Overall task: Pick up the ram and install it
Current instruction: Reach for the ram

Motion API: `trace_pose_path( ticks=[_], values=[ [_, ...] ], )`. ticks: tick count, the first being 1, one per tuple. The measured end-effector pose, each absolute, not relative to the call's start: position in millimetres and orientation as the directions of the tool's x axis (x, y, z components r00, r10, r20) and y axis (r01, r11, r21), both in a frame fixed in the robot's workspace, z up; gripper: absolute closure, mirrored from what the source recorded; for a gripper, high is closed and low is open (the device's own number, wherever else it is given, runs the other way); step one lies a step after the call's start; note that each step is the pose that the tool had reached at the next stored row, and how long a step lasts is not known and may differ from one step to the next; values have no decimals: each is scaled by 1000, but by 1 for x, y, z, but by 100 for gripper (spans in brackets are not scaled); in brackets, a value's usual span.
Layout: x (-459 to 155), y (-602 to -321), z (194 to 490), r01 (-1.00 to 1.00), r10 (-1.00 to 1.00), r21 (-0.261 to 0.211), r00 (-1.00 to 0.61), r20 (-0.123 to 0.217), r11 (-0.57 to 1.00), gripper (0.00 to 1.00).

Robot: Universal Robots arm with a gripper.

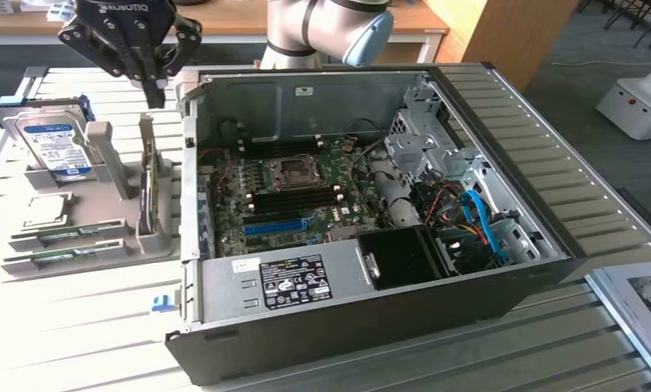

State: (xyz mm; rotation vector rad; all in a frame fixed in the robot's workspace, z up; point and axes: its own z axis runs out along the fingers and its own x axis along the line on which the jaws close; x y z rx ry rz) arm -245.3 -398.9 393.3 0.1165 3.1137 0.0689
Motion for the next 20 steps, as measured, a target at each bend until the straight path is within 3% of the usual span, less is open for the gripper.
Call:
trace_pose_path(
  ticks=[20],
  values=[
    [-284,-399,393,74,75,45,-997,-23,996,90]
  ],
)
